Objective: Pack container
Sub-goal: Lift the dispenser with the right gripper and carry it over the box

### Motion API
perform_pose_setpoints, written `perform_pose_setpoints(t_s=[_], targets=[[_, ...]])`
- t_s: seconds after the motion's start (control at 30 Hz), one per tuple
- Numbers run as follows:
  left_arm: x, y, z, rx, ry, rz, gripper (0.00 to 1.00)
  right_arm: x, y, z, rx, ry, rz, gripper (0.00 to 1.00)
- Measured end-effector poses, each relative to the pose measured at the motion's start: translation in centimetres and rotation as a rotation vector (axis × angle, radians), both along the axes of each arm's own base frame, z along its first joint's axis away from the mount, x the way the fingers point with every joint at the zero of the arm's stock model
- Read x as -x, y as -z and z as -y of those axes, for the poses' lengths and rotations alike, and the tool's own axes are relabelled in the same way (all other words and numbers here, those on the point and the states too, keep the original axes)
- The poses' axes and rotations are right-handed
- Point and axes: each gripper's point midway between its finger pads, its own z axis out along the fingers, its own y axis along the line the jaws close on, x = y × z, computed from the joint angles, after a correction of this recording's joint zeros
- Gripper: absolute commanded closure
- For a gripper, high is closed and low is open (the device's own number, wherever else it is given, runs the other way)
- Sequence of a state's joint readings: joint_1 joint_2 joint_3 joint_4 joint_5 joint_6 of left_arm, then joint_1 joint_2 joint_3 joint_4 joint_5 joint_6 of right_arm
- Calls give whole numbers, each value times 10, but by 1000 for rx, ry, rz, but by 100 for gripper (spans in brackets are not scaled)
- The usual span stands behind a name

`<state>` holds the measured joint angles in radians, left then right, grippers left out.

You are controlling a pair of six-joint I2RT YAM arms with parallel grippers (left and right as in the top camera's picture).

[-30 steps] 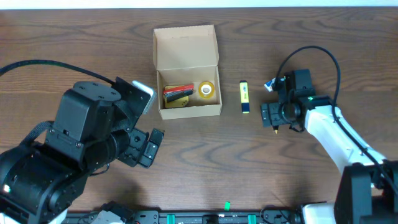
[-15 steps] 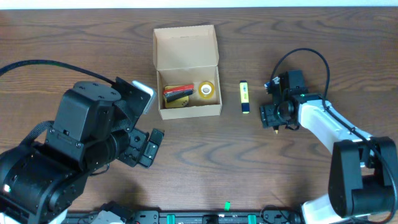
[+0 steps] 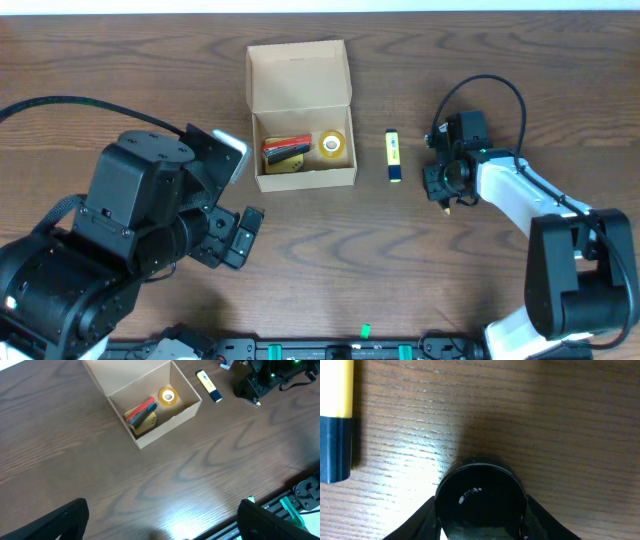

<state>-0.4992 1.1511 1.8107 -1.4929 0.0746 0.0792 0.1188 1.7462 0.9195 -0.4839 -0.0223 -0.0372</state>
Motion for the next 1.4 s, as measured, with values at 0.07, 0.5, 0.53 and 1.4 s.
perform_pose_setpoints(t_s=[0.07,0.5,0.53,1.4], targets=[[0,0,0,0,0,0,5,0,0,0,-1,4,0,75],[0,0,0,-1,0,-1,5,-17,-49,-4,-15,84,-75,99],[0,0,0,0,0,0,5,-28,-64,-8,-20,80,-45,99],[0,0,0,0,0,-1,5,-74,-138,-278,-142,-608,425,99]])
